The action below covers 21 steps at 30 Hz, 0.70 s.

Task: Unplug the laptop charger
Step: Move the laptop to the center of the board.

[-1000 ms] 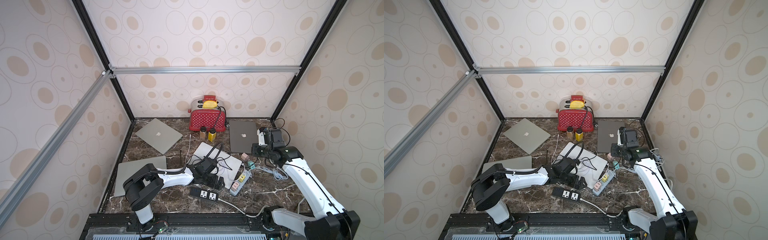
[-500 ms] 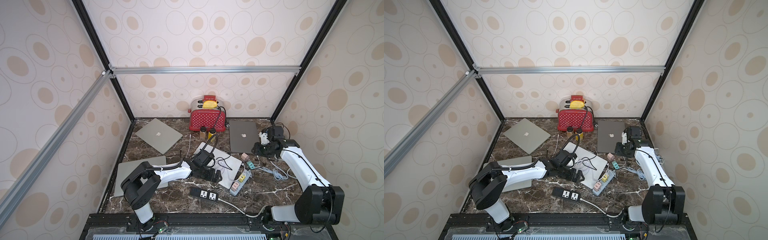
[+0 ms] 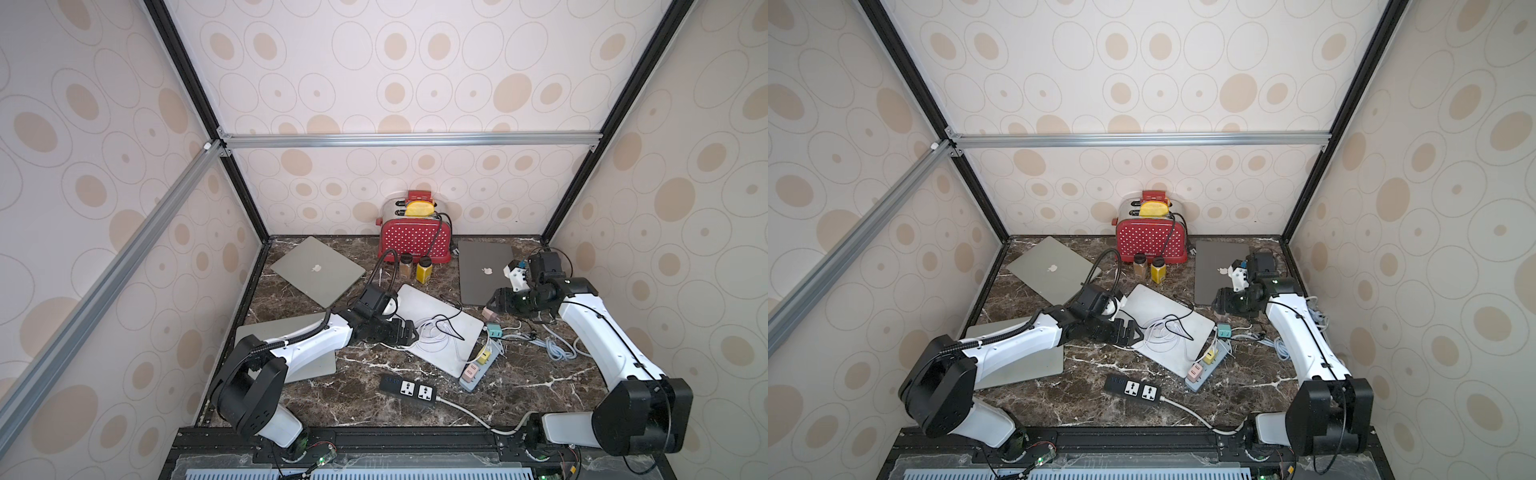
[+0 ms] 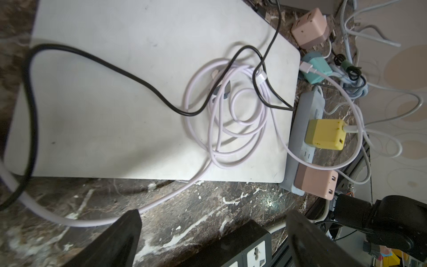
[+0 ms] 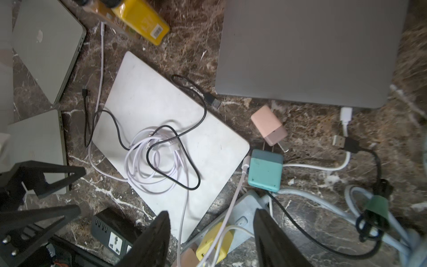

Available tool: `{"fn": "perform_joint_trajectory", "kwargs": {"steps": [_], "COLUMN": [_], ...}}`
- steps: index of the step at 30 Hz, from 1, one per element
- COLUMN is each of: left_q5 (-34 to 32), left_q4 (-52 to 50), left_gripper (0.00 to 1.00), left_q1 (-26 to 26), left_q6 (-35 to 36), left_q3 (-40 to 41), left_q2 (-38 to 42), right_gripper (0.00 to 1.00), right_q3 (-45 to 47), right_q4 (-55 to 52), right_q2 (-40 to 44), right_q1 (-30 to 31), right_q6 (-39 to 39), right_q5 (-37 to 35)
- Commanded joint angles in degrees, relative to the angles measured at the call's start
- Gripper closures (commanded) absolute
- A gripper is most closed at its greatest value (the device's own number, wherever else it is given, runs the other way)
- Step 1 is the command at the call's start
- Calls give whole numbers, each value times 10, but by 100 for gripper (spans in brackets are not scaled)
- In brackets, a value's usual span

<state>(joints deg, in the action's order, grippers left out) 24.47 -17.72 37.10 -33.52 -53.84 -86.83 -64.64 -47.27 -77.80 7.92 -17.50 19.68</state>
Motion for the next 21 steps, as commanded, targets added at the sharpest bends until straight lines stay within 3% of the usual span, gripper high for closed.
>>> {"fn": "perform_joint_trajectory", "kwargs": {"steps": [1,9,21], "left_q5": [12,14,13], "left_q4": [-23,22,54], "left_gripper": [1,1,1], "left_q1": [-3,-4,-4], "left_q6": [26,10,25], "left_q3": [1,23,48], "left_q2": [1,-4,7], "right_gripper": [38,38,38], "right_q3": [18,26,10], "right_q4": [-6,0,-29], "right_q2": [-28,-90,-175], "right_q1": [15,49,63], "right_q6": [3,7,8], "right_q5": [27,31,-26]}}
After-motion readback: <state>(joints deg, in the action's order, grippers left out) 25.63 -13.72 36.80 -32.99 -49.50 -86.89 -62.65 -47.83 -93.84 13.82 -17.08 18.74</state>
